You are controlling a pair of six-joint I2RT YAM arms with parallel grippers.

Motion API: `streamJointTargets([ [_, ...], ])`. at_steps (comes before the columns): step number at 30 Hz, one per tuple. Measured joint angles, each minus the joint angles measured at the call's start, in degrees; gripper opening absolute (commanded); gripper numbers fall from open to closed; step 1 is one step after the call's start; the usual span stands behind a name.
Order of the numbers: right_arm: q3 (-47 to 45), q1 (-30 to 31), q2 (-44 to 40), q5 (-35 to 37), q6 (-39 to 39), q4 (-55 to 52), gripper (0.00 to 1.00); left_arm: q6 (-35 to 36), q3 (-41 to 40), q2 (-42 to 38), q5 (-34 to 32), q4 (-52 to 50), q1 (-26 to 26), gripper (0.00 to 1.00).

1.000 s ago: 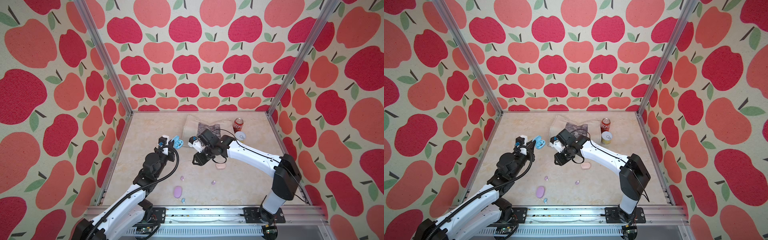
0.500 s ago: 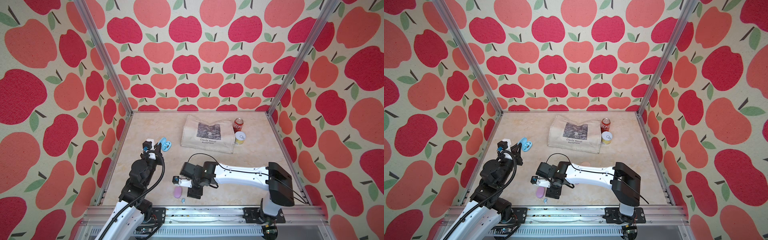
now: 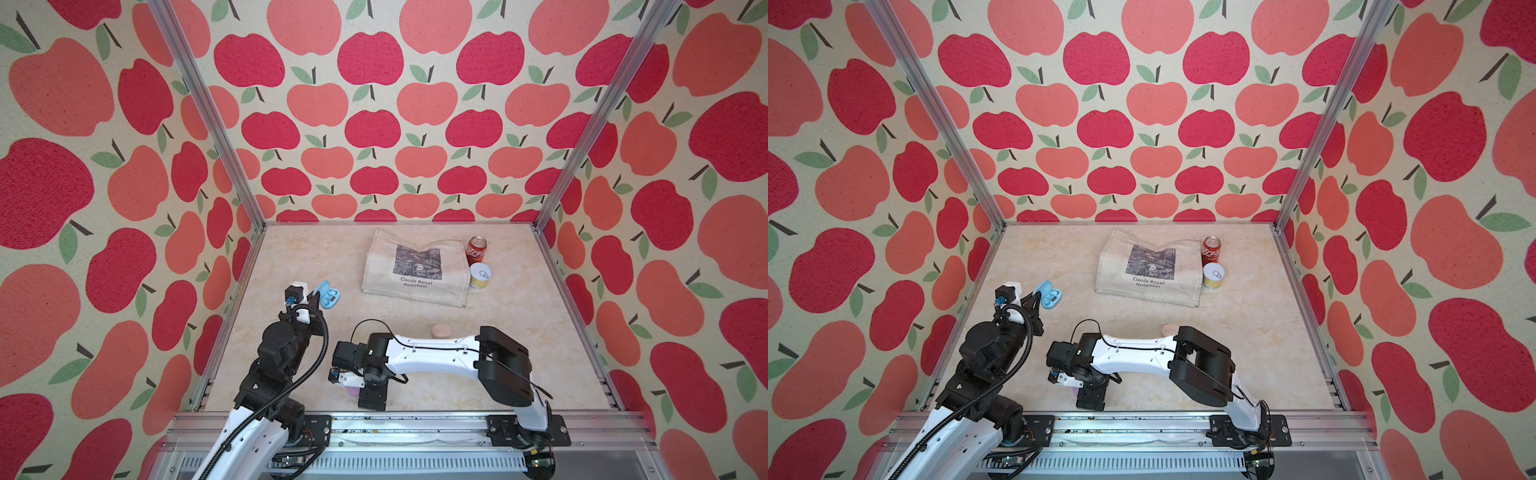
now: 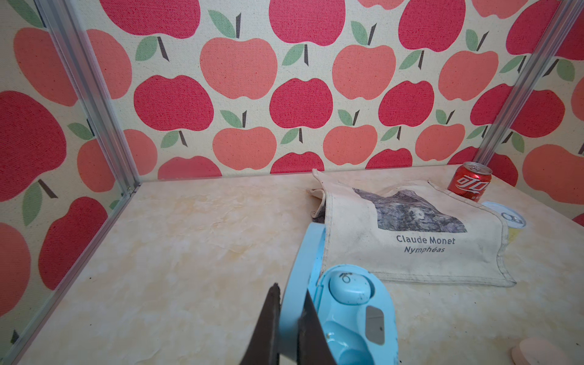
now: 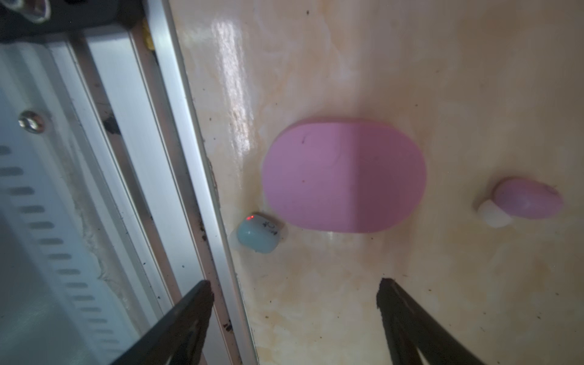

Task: Insert wireless bluetooth earbuds into charging case
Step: Rotate the wireless bluetooth earbud at the bottom-center of the table.

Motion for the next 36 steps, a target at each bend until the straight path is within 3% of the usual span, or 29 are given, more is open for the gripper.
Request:
streamJointTargets([
  [27,16.2,-1.3,12.5,2.1,1.0,-9.1,0.83,2.6,-0.5,-2.2,-1.0,-1.4,1.1,0.00],
  [36,15.0,-4.3,12.1,3.8,1.2,-7.1,0.80,3.2,-0.5,-2.0,-0.6,-1.1,2.4,0.00],
])
